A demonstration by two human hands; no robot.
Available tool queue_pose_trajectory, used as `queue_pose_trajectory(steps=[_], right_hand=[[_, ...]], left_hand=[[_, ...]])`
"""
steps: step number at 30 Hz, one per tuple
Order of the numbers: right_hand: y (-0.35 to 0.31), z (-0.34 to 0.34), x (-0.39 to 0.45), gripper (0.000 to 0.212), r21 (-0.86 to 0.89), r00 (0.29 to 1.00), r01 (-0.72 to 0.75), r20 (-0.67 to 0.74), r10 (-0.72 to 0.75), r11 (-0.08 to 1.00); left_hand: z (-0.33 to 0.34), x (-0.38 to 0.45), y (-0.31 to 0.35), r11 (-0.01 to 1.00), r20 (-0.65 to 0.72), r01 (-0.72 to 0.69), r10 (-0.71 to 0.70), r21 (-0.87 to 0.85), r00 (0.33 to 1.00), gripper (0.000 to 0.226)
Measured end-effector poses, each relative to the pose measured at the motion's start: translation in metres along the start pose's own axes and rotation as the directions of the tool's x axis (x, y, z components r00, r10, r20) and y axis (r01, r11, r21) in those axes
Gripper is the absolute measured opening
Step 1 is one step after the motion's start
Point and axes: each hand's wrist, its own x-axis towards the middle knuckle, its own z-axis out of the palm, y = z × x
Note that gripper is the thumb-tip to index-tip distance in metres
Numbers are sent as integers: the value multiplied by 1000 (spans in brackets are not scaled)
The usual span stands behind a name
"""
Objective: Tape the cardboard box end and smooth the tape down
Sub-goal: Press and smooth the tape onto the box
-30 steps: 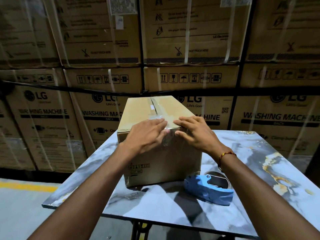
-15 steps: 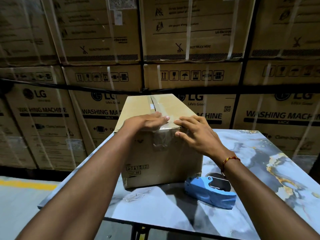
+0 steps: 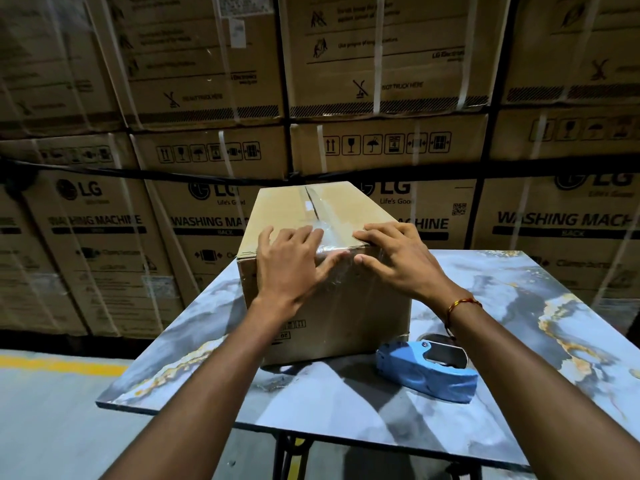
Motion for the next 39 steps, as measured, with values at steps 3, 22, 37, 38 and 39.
queue_pose_trajectory(steps=[3, 22, 37, 38, 39], right_hand=[[3, 0, 0, 53, -16, 1000, 3, 8, -3, 1000], [-26, 16, -7, 77, -186, 993, -89, -92, 73, 979], [-22, 13, -6, 69, -143, 995, -71, -84, 59, 987], [-22, 14, -5, 68, -138, 993, -76, -96, 63, 988], [-22, 14, -4, 65, -130, 992, -77, -106, 63, 989]], left_hand=[[3, -4, -6, 999, -50, 41, -41, 6, 998, 79], [-3, -27, -32, 996, -15, -21, 22, 84, 1000, 76], [-3, -24, -35, 1000, 33, -10, 10, -13, 999, 55], [-3, -24, -33, 1000, 18, 13, -12, -17, 1000, 56], [-2, -24, -30, 999, 1, 35, -35, -22, 999, 57]])
